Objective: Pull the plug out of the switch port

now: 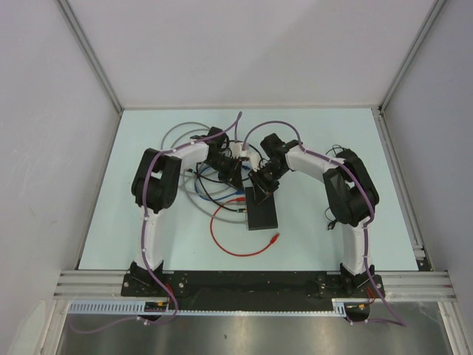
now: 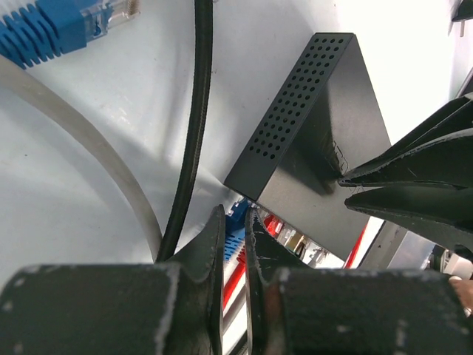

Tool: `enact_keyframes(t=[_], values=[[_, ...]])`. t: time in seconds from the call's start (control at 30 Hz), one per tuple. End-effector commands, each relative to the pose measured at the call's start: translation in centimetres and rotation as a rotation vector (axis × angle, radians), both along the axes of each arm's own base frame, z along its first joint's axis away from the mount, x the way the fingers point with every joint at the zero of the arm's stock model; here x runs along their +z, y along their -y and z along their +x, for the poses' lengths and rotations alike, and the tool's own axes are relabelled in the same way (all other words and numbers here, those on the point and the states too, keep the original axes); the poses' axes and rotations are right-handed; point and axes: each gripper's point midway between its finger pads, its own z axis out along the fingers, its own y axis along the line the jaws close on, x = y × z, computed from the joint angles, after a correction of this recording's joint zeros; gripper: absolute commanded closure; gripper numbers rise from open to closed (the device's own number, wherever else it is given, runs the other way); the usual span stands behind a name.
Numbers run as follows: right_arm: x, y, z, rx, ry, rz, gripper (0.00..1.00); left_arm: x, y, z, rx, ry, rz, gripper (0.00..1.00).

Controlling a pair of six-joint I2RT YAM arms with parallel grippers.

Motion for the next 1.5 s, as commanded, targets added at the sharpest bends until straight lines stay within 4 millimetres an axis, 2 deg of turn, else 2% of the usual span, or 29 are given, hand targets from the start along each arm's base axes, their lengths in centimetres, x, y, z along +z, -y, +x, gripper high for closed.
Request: enact_keyframes(t=[0.0, 0.1, 0.23, 0.5, 0.63, 0.77, 0.8, 0.93, 1.1, 1.17, 1.33, 1.4, 1.47], values=[[-3.3, 0.5, -0.1, 0.041, 0.021, -0.088, 0.76, -5.0, -0.1, -1.0, -0.033, -0.022, 0.123, 1.00], [-3.2, 0.4, -0.1, 0.045, 0.028, -0.086, 0.76, -4.5, 0.8, -1.4, -0.026, -0.067, 0.075, 1.00], [-3.2, 0.5, -0.2, 0.048, 0.028, -0.090, 0.76, -5.5, -0.4, -1.1, -0.031, -0.024, 0.151, 1.00], [-3.1, 0.3, -0.2, 0.058, 0.037, -0.085, 0.76, -5.4, -2.0, -1.7, -0.057, -0.020, 0.206, 1.00], [-3.2, 0.4, -0.4, 0.060, 0.028, -0.087, 0.76, -5.7, -2.6, -1.3, -0.060, 0.005, 0.244, 1.00], [-3.3, 0.3, -0.3, 0.060, 0.026, -0.086, 0.76, -5.9, -3.6, 0.3, -0.077, 0.064, 0.323, 1.00], [-3.4, 0.3, -0.4, 0.062, 0.025, -0.087, 0.76, -5.7, -3.8, 1.3, -0.078, 0.095, 0.347, 1.00], [-3.3, 0.3, -0.4, 0.063, 0.028, -0.087, 0.75, -5.1, -4.8, 0.9, -0.111, 0.062, 0.388, 1.00], [-3.5, 0.4, -0.4, 0.063, 0.023, -0.089, 0.75, -3.4, -6.1, 1.1, -0.102, 0.094, 0.357, 1.00], [-3.5, 0.4, -0.4, 0.063, 0.021, -0.090, 0.75, -3.0, -6.0, 0.9, -0.104, 0.081, 0.330, 1.00], [-3.7, 0.3, -0.4, 0.062, 0.019, -0.088, 0.75, -2.1, -6.3, 2.2, -0.059, 0.112, 0.314, 1.00], [-3.7, 0.3, -0.4, 0.063, 0.019, -0.086, 0.75, -1.7, -5.9, 2.8, -0.020, 0.110, 0.284, 0.96], [-3.6, 0.3, -0.4, 0.064, 0.021, -0.085, 0.75, -1.1, -5.1, 2.6, 0.000, 0.078, 0.219, 0.86]])
